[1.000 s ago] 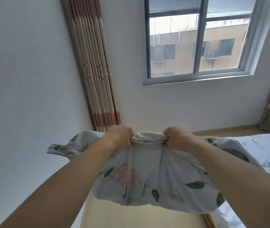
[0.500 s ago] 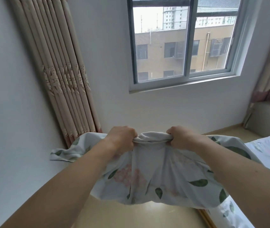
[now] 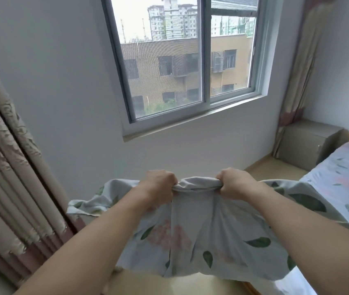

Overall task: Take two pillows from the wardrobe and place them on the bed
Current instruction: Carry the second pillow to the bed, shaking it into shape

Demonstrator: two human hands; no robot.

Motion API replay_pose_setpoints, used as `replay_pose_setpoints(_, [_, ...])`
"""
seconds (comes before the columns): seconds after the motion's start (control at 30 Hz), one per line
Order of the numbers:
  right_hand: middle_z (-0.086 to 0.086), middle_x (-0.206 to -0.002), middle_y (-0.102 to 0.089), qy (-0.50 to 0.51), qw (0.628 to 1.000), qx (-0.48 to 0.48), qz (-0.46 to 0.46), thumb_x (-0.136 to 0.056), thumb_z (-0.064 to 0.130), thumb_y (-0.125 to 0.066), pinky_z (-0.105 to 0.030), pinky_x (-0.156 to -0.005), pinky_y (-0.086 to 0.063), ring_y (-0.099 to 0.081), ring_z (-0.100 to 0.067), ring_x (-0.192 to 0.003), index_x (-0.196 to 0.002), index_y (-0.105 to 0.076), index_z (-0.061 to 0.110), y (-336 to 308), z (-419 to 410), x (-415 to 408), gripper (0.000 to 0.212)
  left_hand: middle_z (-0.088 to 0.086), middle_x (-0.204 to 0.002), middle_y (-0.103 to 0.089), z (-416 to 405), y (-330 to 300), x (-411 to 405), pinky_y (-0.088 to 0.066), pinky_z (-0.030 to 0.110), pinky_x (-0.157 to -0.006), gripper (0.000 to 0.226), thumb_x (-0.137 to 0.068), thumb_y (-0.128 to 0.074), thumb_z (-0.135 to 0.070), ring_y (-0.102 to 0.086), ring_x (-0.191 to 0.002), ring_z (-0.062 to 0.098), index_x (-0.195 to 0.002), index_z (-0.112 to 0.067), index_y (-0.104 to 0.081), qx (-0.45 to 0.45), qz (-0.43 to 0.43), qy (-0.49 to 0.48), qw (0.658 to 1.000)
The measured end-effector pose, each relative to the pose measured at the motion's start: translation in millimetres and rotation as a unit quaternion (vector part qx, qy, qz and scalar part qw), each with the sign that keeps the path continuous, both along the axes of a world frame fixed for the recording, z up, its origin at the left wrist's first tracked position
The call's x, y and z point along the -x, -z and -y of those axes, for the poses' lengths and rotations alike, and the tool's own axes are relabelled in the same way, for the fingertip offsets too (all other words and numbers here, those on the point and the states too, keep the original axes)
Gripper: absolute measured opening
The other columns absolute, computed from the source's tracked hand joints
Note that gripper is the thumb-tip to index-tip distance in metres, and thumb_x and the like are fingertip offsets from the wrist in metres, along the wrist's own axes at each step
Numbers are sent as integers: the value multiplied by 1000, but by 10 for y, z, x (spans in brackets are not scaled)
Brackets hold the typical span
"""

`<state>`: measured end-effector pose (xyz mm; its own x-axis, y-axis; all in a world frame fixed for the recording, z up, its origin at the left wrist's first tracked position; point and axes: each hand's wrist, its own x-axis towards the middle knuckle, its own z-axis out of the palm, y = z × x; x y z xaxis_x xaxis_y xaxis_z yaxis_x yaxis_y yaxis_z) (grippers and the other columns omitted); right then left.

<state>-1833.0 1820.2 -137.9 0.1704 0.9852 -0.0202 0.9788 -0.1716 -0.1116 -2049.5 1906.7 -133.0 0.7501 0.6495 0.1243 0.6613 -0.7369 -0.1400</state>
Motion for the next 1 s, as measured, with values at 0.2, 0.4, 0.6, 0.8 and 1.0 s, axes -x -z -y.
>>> replay_pose_setpoints(0.2, [-7,-104,-67,26,999,-21,-9,-78,17,-53,-27,-70,-42,-64,-29,-98,-90,-64,21,-178,-1314,-390,17,4,-81,-67,-1509,-208,-448,-34,27,-59,7,-73,-59,-24,-62,-81,32,-71,-20,-54,-19,-4,42,999])
replay_pose_setpoints(0.4, [-5,-105,-66,55,998,-8,8,-77,15,-51,-29,-72,-43,-63,-28,-101,-92,-62,21,-30,-2538,-754,19,5,-86,-68,-2922,-119,-931,-37,27,-60,7,-74,-57,-24,-64,-85,33,-71,-20,-52,-29,-18,92,995])
replay_pose_setpoints(0.6, [1,-101,-65,161,987,14,2,-73,11,-49,-29,-67,-40,-61,-25,-94,-87,-60,25,58,-3568,-1372,23,4,-82,-66,-4285,-14,-1778,-35,28,-58,7,-70,-56,-18,-62,-83,33,-70,-19,-49,-20,-26,192,981])
replay_pose_setpoints(0.8, [2,-90,-61,283,959,-3,2,-71,9,-49,-30,-64,-39,-57,-25,-84,-78,-53,25,-136,-4044,-2102,19,2,-83,-67,-5172,-189,-2978,-33,27,-59,8,-71,-56,-21,-62,-84,31,-70,-21,-49,-14,-2,305,952])
replay_pose_setpoints(1.0, [0,-87,-60,364,931,13,5,-70,7,-48,-30,-57,-41,-60,-26,-83,-76,-51,25,-47,-4191,-3037,19,1,-81,-65,-5519,-34,-4287,-31,26,-57,15,-70,-56,-19,-62,-84,30,-67,-20,-42,-12,-6,391,920])
